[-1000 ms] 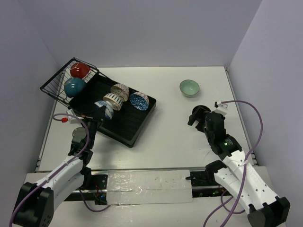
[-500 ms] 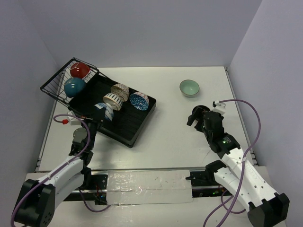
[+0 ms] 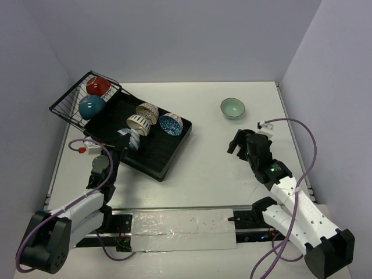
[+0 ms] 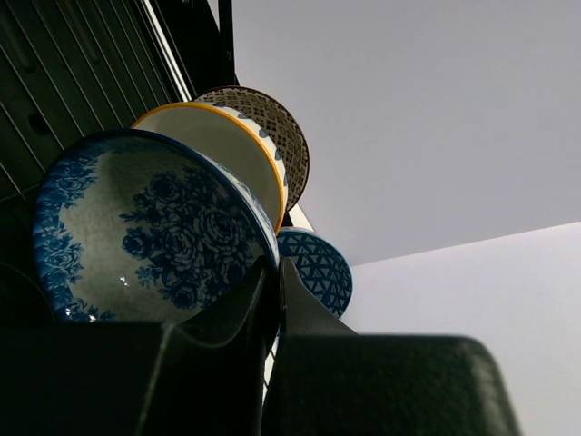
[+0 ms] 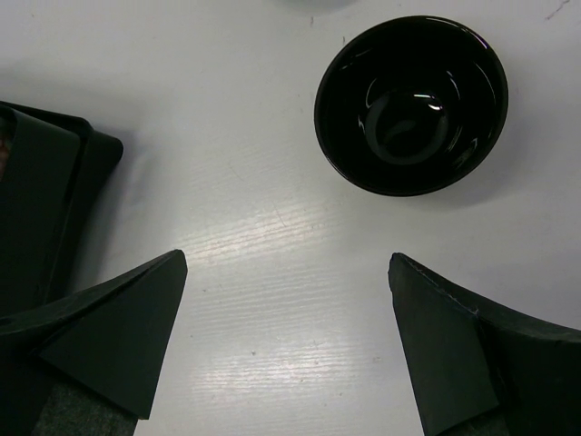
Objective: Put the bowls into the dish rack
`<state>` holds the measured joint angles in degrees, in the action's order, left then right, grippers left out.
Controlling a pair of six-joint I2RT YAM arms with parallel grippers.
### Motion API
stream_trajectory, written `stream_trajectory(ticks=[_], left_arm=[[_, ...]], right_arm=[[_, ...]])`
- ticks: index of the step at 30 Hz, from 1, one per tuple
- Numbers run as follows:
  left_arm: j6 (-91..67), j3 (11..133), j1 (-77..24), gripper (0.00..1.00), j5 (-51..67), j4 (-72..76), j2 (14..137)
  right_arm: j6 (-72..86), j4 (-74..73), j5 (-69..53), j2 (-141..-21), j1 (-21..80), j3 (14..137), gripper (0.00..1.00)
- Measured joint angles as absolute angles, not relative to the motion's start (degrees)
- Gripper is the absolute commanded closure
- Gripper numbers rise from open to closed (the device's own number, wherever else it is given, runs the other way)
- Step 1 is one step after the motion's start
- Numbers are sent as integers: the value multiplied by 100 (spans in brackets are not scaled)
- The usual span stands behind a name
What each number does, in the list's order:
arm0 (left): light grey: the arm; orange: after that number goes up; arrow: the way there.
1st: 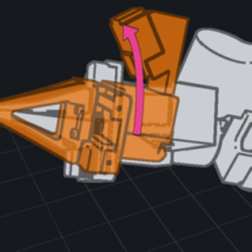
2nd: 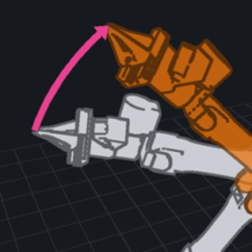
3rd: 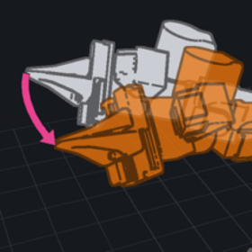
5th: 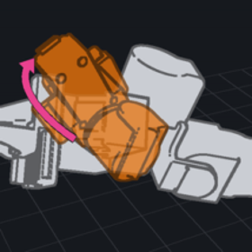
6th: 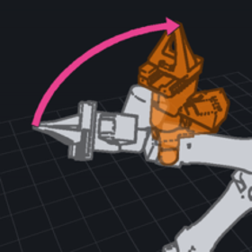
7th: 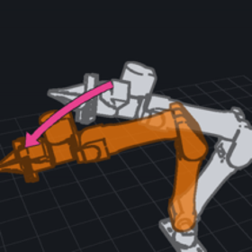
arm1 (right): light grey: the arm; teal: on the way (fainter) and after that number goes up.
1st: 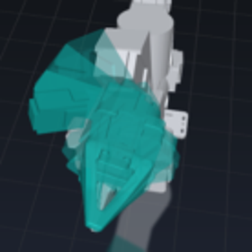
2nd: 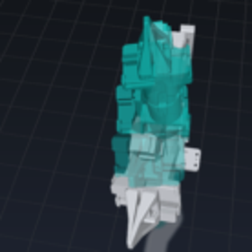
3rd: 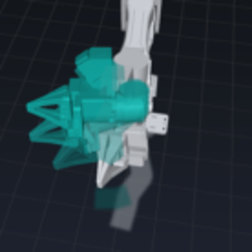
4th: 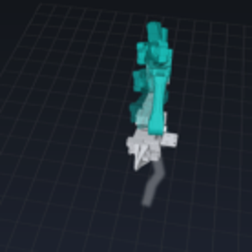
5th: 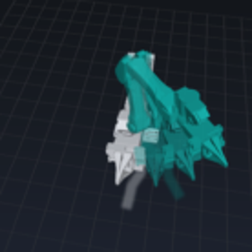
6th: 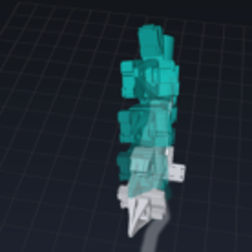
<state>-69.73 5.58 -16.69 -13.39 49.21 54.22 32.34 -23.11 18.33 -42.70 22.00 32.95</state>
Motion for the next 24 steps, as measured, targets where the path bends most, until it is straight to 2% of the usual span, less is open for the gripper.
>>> stream_trajectory(ticks=[16,20,22,24], left_arm=[[-7231,471,-1669,99,-1546,3627,4296],[-7314,473,-1669,93,-1645,3415,4185],[-7336,473,-1669,85,-1671,3376,4189],[-7334,480,-1667,83,-1695,3321,4206]], right_arm=[[3162,-2268,1922,-4565,2344,3573,0],[3148,-2268,1964,-4598,2390,3573,0],[3142,-2265,1986,-4600,2410,3573,0],[3142,-2265,1997,-4600,2421,3573,0]])
